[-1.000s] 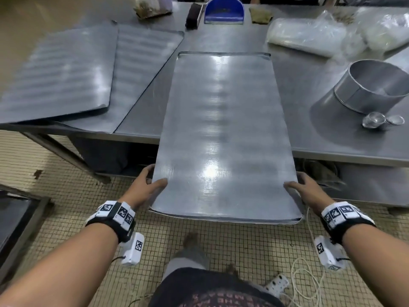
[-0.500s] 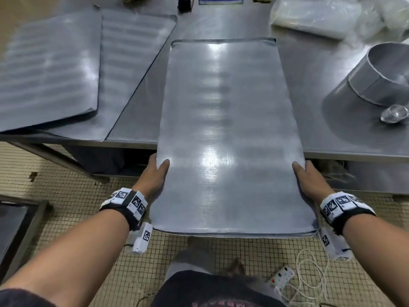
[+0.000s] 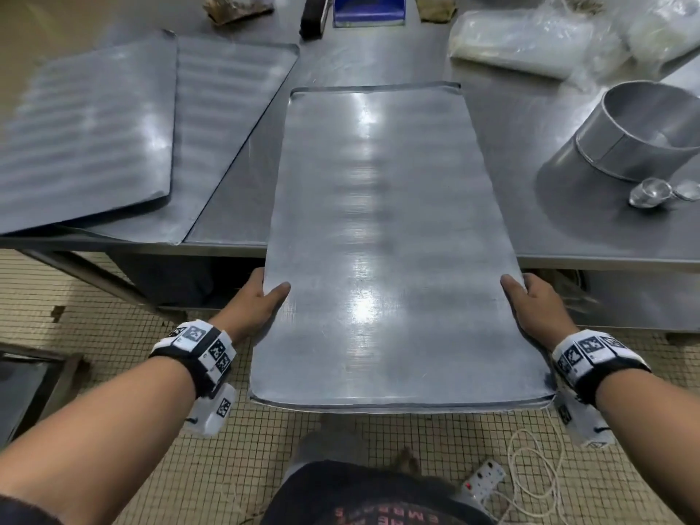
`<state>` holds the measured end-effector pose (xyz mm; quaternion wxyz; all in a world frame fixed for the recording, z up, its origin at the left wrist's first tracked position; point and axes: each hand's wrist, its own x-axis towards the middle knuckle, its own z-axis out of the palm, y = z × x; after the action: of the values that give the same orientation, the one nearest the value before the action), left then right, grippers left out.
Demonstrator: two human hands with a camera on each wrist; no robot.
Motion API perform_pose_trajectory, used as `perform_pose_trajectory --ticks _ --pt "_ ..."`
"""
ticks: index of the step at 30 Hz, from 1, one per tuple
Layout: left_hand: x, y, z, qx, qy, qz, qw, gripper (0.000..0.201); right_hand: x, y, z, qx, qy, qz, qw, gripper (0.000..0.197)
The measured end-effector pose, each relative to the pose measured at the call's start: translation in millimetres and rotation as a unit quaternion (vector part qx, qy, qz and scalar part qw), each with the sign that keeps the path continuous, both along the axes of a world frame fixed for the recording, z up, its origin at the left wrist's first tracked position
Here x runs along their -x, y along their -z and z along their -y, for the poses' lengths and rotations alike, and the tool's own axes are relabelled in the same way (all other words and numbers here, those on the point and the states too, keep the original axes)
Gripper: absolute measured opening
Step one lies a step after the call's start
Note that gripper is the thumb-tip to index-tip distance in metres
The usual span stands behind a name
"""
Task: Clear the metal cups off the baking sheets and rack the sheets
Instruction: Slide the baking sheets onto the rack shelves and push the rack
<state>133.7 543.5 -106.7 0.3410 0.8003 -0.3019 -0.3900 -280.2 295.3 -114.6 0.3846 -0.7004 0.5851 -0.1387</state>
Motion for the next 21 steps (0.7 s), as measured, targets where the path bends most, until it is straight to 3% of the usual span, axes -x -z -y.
perform_pose_trajectory --ticks 3,8,21 --pt "12.8 -9.2 -12.2 0.005 0.006 -0.017 1.000 0.053 10.3 -6.6 -10.5 0.005 0.001 0.015 1.000 0.033" --pt "48.6 -12.0 -26.8 0.094 -0.106 -0.025 0.990 0.029 26.0 -23.1 -26.9 0.002 0.021 0.088 0.996 0.018" --pt "77.8 -48.8 -43.6 0.162 -0.159 0.012 0.974 0.016 46.4 -66.3 -31.7 0.013 -0.008 0.138 0.990 0.028"
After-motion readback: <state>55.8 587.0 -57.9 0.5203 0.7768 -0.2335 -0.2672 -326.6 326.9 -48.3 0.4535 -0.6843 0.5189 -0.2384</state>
